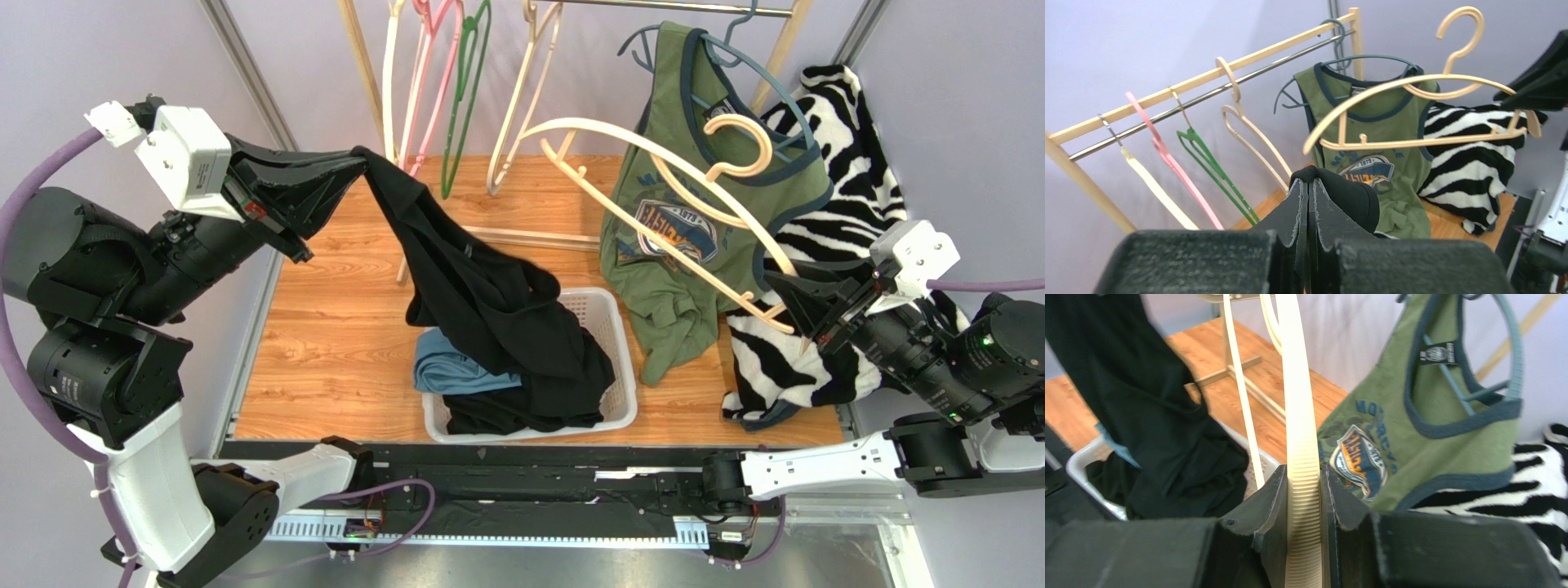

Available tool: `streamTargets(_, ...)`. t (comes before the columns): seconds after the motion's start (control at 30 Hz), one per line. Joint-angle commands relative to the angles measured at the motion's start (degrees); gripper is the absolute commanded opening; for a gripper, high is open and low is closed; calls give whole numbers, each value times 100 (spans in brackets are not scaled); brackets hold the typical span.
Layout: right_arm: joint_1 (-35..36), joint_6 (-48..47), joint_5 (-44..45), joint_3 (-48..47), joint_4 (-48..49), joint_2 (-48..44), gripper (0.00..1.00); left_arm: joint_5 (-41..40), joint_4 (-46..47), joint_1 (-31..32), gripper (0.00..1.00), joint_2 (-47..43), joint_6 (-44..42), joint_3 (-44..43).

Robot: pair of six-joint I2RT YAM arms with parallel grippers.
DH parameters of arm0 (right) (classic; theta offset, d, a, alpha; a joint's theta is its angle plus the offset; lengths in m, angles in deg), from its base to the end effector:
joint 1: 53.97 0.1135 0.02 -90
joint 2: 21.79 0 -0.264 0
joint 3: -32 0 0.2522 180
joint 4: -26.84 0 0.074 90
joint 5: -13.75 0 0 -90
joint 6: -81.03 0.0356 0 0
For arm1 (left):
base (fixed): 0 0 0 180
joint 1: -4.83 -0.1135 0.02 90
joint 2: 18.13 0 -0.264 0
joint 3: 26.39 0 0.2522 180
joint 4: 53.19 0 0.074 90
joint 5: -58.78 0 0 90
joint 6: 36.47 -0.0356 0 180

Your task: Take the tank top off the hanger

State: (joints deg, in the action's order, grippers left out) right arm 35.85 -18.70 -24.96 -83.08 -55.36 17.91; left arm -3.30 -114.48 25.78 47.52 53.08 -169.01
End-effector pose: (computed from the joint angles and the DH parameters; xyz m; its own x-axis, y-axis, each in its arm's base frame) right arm 0.0277 -0.0240 0.5147 0.1049 -0.2483 -0.9630 -0.6140 0.7455 -0.2591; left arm 0.0590 -0.0404 0.6282 0.2582 -0.0914 -0.9618 0.7349 0.6647 0.1341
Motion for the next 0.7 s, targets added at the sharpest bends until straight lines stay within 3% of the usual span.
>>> streamTargets(0.0,-17,-63,978,-20,349,152,0,939,279,-30,0,-8,307,150)
streamTargets(0.17,-17,-397,1497,112,832,301,0,2363,674,-21,0,-43,949,642)
streamTargets(0.3,-17,-538,1841,130,1079,494,0,2771,851,58,0,-210,1179,1432)
streamTargets(0.43,-17,-468,1823,156,1158,652,0,2412,368,418,0,-491,433,2669)
streamTargets(0.57,-9,-372,1998,113,1167,898,0,1220,-598,779,0,-343,-926,3296)
streamTargets(0.67,-8,-117,2069,-168,992,1170,0,681,-1372,884,0,8,-1473,3516)
